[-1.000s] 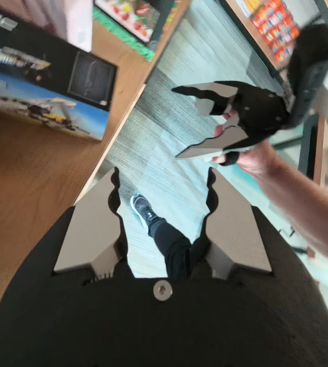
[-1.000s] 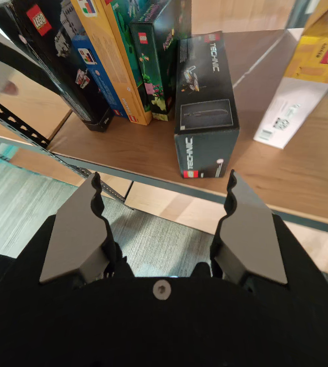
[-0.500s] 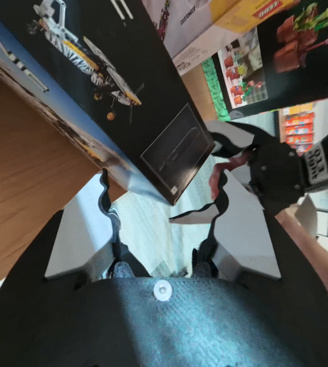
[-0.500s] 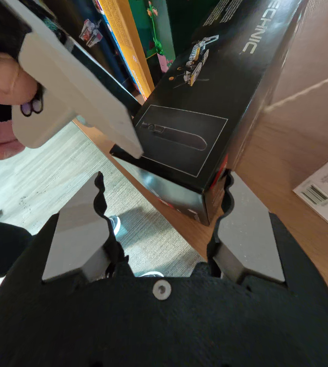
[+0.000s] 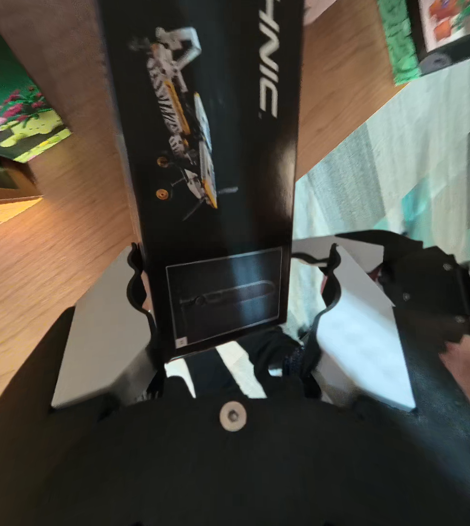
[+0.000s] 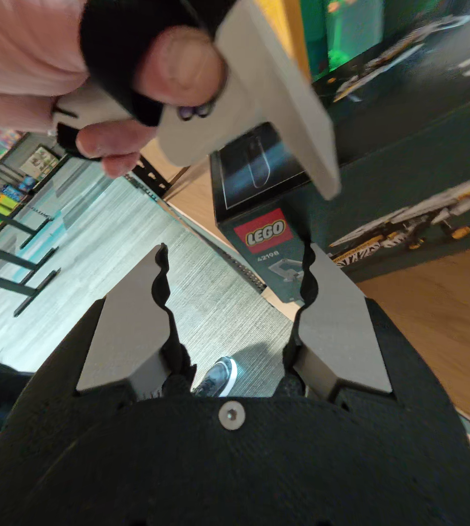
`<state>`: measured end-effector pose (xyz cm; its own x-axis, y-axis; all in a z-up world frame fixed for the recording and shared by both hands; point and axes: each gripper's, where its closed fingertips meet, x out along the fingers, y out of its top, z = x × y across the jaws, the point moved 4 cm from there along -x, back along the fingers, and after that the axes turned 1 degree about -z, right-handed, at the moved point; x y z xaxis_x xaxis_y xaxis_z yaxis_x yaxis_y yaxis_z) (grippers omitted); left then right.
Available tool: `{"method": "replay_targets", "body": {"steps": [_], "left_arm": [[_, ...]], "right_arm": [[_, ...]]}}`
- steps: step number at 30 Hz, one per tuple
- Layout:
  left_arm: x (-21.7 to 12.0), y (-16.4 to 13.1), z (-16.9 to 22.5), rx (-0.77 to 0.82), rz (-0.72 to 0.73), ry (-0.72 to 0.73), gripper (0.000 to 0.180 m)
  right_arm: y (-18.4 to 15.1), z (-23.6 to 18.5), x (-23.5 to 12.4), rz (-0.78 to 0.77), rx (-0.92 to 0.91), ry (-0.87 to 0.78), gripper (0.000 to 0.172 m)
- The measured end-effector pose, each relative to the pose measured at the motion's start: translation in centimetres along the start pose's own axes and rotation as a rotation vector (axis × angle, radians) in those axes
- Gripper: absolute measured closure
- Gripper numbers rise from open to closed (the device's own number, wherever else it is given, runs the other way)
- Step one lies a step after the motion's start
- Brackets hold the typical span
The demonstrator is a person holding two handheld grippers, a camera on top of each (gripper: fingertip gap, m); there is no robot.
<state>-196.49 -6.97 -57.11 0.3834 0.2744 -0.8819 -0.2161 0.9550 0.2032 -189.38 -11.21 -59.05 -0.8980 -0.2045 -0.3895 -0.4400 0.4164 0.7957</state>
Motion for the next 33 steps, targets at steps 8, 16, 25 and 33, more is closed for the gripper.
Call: {"method": "replay_targets", "body": {"steps": [8,16,25,33], "left_arm": [[0.8,-1.3,-3.4,0.270,-0.153,0.256,0.044],[2.7,-1.4,-4.6,0.409,-0.218,0.378,0.031],[3.1,-2.4,-3.2,0.731,-0.357,0.346,0.033],[3.3,-3.6,-2.3,1.140,-0.478,0.289,0.033]], "right_arm": [[0.1,-2.3,2.5,-0.021,0.046,0.098,0.088],[-3.6,-0.9,-2.1,-0.032,0.119,0.034,0.094],[-3.6,5.7,-9.3,-0.009,0.049,-0.210,0.072],[-0.3,11.1,-12.6,-0.037,-0.323,-0.237,0.039]]}}
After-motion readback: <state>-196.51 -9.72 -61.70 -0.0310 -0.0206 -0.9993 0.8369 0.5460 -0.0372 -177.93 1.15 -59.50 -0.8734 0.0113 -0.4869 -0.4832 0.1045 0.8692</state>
